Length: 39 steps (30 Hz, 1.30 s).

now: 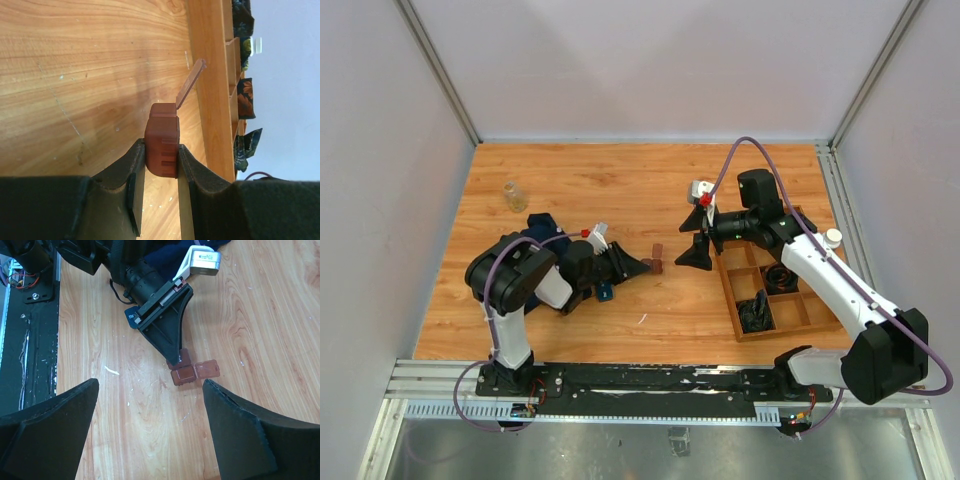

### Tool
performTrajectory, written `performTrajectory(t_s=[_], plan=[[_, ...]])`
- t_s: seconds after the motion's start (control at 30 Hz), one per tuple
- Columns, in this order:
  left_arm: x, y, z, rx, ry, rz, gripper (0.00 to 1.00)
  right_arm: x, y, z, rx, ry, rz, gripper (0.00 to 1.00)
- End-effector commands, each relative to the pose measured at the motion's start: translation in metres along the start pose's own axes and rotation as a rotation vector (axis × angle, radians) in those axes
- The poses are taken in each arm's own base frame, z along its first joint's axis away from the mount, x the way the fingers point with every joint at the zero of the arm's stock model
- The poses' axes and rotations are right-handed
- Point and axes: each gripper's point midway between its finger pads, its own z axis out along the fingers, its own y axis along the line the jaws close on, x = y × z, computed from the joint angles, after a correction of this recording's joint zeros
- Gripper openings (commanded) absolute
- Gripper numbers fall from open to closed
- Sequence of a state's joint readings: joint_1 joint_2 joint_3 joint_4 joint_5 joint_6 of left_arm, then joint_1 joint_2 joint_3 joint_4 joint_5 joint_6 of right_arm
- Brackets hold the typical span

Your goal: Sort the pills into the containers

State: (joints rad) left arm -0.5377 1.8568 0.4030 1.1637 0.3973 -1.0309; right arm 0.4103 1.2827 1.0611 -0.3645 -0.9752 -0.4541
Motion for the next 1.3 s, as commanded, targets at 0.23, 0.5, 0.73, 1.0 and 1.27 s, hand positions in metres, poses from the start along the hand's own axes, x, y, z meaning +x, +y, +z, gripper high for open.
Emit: performTrajectory(t_s=[0.23, 0.5, 0.73, 1.0, 1.27], plan=[[-0.016, 0.023, 0.001, -0.151, -0.030, 0.104, 0.41, 0.001, 0.003, -0.001, -0.022, -0.013, -0.013, 0.88], [-0.029, 0.030, -0.015, -0.268, -0.068, 0.191, 0.62, 0.002, 0.003, -0.001, -0.023, -0.012, -0.010, 0.91], [-0.053, 0.004, -0.037, -0.290, -0.138, 0.311, 0.63, 0.002, 0.003, -0.001, -0.021, -0.011, -0.015, 0.91], [-0.092, -0.033, -0.079, -0.342, -0.257, 0.600, 0.77, 0.001, 0.006, -0.001, -0.037, -0.020, -0.021, 0.91], [-0.153, -0.056, -0.123, -0.513, -0.454, 0.751, 0.98, -0.001, 0.007, -0.002, -0.037, -0.026, -0.037, 0.92]])
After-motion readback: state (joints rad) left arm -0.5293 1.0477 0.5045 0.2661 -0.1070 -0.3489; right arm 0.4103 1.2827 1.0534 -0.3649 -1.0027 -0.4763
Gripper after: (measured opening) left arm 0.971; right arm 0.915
